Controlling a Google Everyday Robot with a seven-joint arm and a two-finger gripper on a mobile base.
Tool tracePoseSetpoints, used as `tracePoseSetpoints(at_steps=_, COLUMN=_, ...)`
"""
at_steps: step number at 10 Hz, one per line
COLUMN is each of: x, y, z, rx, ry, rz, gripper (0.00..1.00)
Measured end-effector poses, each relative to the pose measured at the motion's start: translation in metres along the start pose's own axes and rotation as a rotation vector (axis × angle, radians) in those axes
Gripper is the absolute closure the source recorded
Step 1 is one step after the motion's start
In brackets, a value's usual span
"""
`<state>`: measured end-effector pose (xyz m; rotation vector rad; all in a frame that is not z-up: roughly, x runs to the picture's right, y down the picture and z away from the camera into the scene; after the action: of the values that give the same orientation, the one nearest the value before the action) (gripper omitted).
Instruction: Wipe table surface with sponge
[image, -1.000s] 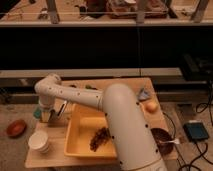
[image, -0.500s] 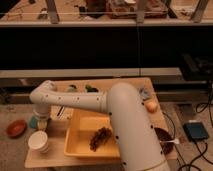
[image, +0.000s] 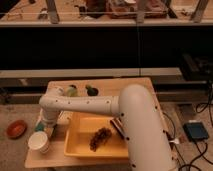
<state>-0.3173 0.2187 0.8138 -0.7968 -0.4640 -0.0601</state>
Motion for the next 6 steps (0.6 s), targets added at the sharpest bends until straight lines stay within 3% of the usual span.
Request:
tracePoseSetpoints(at_steps=3, x=0.038, y=0.007, z=-0.005, rx=0.008, ry=0.019, rz=0.088, gripper=0.77)
tracePoseSetpoints(at_steps=6, x=0.071, y=-0.01, z=-0.021, rx=0.054, ry=0.04, rz=0.162, gripper=0.77)
